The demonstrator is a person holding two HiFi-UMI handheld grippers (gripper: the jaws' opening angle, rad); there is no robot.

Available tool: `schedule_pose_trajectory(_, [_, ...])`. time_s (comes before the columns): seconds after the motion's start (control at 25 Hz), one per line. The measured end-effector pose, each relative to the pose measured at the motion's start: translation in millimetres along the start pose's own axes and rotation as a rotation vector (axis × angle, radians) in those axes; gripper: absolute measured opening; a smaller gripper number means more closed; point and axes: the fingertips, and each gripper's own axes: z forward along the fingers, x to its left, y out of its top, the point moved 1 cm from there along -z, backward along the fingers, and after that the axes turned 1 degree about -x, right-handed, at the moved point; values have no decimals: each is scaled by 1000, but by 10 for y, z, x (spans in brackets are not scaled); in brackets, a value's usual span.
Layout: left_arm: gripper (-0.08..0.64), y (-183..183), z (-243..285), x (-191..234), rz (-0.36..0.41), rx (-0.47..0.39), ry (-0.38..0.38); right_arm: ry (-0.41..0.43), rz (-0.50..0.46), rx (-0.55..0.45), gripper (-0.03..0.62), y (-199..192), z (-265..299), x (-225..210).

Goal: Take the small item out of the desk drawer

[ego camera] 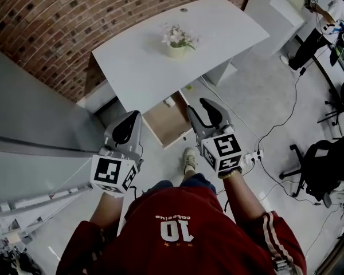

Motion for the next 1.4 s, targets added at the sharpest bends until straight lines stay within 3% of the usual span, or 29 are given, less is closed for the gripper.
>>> schedule_pose_trajectory(0.24, [0, -207, 210, 86, 12, 40, 1, -3, 21, 36, 161, -451, 294, -151])
schedule_pose_trajectory(0.56, [0, -753, 465, 262, 15, 63, 28, -5, 52, 91, 161, -1325, 695, -269])
schedule_pose_trajectory(0.76, [0, -1277, 453, 314, -5, 80, 60, -6, 81, 103, 160, -1930, 1067, -286])
schedule_pose_trajectory(0.96, [0, -1799, 463, 349, -25, 113, 83, 28, 59, 181, 166, -2557, 1461, -264])
schedule_pose_trajectory(1.4, [1, -2724, 878, 517, -42, 119, 121, 99, 25, 265, 175, -3696, 2514, -395])
